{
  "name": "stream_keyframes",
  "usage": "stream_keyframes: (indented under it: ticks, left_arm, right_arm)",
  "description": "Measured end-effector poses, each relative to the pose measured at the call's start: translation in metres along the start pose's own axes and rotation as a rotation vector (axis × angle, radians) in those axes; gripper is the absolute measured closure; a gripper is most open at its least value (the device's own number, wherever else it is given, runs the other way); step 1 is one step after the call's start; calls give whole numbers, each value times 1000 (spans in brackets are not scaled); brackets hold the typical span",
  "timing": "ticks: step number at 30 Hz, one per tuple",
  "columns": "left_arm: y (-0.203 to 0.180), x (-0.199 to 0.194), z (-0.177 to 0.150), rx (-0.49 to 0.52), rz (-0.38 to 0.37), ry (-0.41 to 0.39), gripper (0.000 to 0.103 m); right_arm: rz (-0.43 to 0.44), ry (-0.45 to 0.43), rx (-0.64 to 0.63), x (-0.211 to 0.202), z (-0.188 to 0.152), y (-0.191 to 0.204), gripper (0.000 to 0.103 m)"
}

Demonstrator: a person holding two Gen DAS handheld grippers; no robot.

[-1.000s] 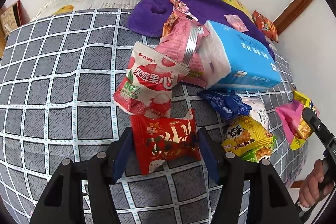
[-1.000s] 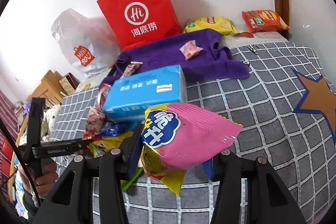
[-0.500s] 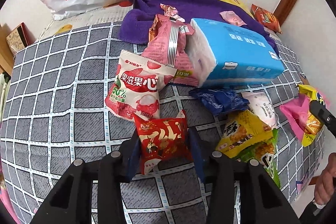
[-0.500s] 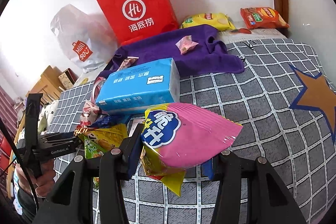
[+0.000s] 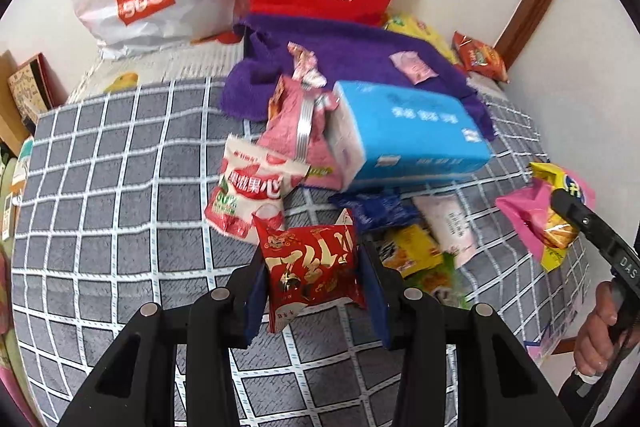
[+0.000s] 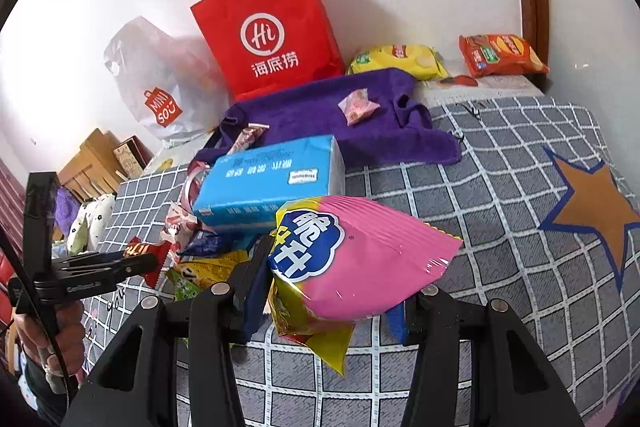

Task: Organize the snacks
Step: 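Grasp the red wrapped candy with the left tool while the right tool holds the crisp bag, then carry the red candy and pink crisp bag over the purple towel with both tools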

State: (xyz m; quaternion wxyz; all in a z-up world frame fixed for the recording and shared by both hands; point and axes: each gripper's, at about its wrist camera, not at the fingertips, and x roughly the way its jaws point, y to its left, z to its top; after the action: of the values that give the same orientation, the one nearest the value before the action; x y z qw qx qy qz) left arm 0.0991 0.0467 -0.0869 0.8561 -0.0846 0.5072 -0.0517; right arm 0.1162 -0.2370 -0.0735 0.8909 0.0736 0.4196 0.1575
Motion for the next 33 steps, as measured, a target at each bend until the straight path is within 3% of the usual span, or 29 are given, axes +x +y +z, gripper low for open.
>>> stream_keyframes:
  ticks: [11,33]
  left_arm:
    - [-14,-22,33,7,-69,-52,62]
    - [-33,-31,118,57,-82,-127,62]
  right_arm:
    - [-5,-34,-20,-9,27,12,54]
    - [20,-98,-96,15,118,44,54]
